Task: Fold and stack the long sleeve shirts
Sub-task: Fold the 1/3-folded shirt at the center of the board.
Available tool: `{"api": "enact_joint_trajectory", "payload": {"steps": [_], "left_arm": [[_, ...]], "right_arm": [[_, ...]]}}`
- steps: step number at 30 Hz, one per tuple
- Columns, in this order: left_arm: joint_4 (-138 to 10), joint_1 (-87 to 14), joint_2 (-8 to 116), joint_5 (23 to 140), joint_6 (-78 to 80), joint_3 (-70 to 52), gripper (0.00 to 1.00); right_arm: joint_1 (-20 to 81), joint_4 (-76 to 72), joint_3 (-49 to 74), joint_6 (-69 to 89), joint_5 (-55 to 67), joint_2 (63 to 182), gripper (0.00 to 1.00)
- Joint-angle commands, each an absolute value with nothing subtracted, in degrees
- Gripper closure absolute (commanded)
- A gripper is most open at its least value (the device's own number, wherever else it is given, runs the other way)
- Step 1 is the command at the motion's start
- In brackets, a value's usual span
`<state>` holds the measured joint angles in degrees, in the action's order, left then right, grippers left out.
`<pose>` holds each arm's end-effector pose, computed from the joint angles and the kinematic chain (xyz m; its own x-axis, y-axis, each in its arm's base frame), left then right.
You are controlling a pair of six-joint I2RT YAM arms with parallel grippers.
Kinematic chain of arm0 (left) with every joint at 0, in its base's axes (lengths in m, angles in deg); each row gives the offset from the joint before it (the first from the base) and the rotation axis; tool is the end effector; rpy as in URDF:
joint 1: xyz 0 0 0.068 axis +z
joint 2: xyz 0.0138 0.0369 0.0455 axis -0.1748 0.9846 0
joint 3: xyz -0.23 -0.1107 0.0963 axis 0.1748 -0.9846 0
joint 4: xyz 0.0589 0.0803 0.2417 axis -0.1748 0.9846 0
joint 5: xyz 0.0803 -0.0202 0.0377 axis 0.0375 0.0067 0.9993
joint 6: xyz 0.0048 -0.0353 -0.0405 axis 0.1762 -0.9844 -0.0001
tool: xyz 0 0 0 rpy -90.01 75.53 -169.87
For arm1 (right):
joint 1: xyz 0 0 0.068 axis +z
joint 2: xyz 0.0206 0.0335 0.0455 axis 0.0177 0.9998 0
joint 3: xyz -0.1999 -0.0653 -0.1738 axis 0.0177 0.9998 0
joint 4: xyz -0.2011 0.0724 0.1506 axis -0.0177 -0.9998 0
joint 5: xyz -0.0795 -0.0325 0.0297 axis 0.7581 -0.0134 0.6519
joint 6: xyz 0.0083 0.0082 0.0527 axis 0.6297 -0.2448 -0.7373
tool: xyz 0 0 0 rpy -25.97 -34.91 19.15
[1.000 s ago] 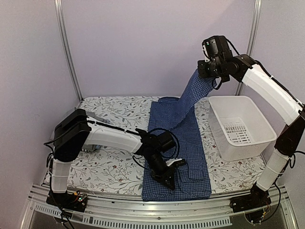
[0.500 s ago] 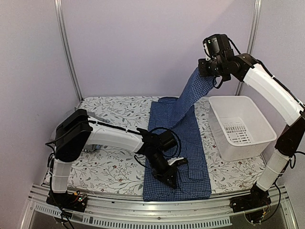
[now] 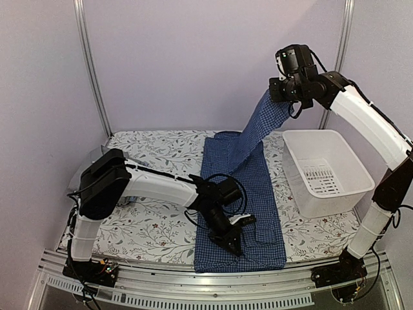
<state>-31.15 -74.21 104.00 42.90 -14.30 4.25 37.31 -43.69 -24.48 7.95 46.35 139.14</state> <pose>0.1647 -0.3995 0.1239 -0.6899 0.7238 0.0149 0.4581 0.4524 -0.7652 0.3096 0.2034 0.4477 -0.3868 -0.1219 -0.9141 -0.0508 0.9925 -0.1108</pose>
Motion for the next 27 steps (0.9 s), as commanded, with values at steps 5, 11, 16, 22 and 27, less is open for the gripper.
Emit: {"api": "enact_joint_trajectory", "payload": {"steps": [5, 11, 16, 22, 27], "left_arm": [[-32.34, -74.72, 104.66, 41.75, -14.31, 6.05, 0.98], [-32.35, -74.73, 104.12, 41.86, -14.23, 5.58, 0.98], [-32.34, -74.71, 103.93, 41.92, -14.15, 5.53, 0.98], [-32.19, -74.68, 104.47, 41.41, -13.97, 6.45, 0.98], [-31.95, -74.77, 105.30, 40.89, -13.68, 6.91, 0.96]], "right_arm": [[37.00, -43.21, -26.86, 8.73, 49.39, 137.85, 1.00], [37.09, -43.04, -27.92, 8.99, 49.40, 137.84, 1.00], [37.12, -43.01, -28.17, 8.82, 48.97, 137.59, 1.00], [37.05, -43.73, -27.70, 8.90, 50.47, 137.84, 1.00], [37.05, -44.08, -26.95, 8.95, 50.90, 137.90, 1.00]]}}
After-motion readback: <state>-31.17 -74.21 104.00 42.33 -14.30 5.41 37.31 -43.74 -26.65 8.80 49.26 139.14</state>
